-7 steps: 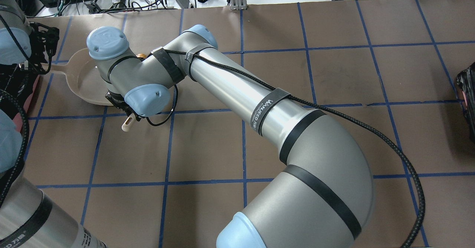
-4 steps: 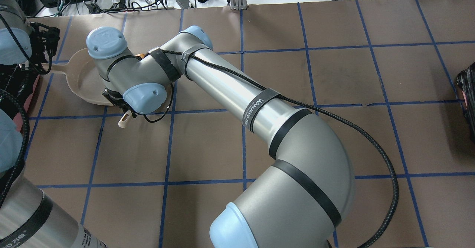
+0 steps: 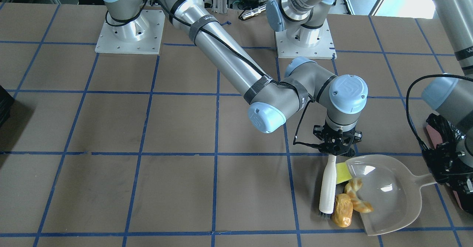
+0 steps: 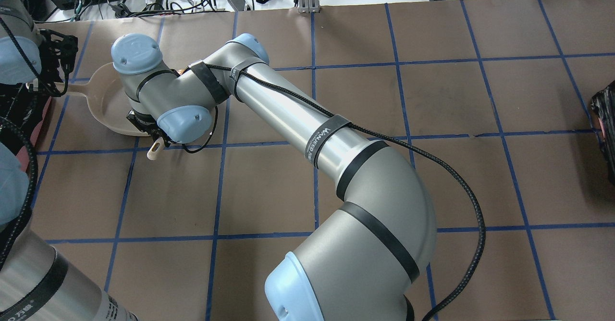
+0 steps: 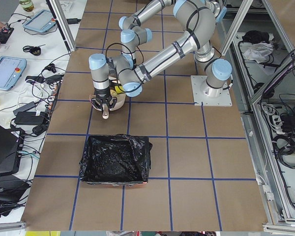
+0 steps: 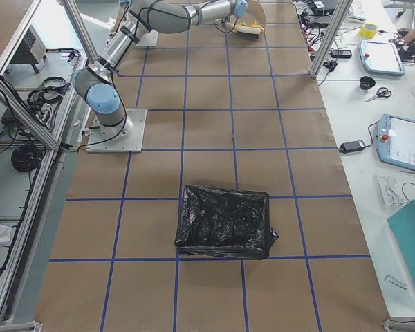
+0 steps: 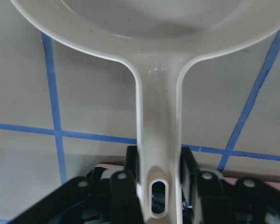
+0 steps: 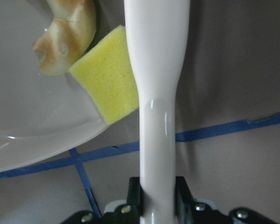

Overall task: Sweep and dump trash in nearest bin
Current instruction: 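Sweep the trash into the dustpan with the brush in the right gripper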

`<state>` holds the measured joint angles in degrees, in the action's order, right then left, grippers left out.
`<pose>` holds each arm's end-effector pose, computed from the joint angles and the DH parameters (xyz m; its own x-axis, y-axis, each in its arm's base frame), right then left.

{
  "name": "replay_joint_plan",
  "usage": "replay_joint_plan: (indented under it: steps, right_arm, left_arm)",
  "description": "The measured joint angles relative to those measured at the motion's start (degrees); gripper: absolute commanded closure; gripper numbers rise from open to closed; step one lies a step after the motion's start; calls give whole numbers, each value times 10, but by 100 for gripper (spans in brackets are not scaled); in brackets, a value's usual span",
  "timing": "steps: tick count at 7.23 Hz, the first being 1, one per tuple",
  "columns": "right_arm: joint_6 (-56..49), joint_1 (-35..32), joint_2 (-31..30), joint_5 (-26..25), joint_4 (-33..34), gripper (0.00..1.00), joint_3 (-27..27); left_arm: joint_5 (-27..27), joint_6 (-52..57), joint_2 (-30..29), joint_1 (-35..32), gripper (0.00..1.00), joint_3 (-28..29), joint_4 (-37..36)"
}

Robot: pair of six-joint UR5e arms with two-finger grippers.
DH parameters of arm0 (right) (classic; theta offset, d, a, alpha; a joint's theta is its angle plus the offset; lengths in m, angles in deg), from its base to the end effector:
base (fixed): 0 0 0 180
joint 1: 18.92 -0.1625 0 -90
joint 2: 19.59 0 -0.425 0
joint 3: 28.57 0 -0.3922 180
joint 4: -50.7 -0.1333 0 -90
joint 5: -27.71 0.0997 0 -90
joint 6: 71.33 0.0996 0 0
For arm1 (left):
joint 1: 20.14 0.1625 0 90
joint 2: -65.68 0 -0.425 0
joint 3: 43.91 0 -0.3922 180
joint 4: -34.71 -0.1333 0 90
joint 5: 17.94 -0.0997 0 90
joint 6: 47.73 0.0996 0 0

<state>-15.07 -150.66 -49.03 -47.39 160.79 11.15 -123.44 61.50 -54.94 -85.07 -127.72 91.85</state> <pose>0.6982 -0.5439 0.2235 -0.9298 0.2359 -0.2824 0.2110 0.9706 0.1161 0.1941 -0.6668 0.2857 -0.1137 0.9922 -0.0514 0.9465 0.1239 0.2979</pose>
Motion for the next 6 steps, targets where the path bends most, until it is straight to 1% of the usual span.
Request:
replay_joint_plan:
  steps: [2,4,5,6]
  right_arm:
    - [-143,1,3,23,-6,100,0]
    - [-304,1,2,16,-27,100,4]
    - [-354,1,0,7,-41,100,7]
    - [-364,1,-5,1,-53,100,9]
  left_arm:
    - [0,-16,4,-17,100,-4,2]
    - [10,-37,7,-29,100,-5,3]
    - [16,-50,7,-38,100,-5,3]
    - [23,-58,7,-45,100,-7,3]
